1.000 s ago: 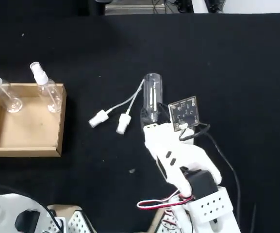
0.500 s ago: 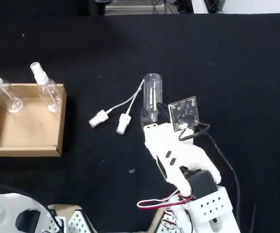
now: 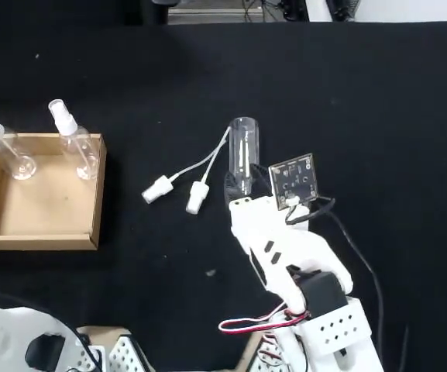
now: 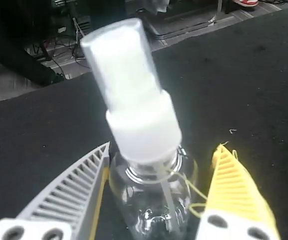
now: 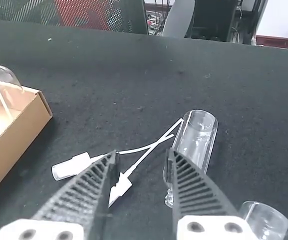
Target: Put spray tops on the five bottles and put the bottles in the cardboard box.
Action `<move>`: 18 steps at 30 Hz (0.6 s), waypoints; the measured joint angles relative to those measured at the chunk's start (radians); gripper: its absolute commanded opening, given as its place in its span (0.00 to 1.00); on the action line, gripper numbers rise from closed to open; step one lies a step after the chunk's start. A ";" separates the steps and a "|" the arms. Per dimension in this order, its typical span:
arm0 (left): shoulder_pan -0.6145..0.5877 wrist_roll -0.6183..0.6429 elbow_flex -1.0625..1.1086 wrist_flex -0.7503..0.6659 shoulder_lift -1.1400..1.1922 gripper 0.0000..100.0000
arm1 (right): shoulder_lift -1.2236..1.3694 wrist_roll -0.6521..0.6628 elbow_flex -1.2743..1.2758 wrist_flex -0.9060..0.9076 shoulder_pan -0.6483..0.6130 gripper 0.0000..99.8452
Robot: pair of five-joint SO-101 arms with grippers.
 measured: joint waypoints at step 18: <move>0.037 0.000 0.017 0.106 -0.112 0.03 | 0.000 0.000 0.000 0.000 0.000 0.13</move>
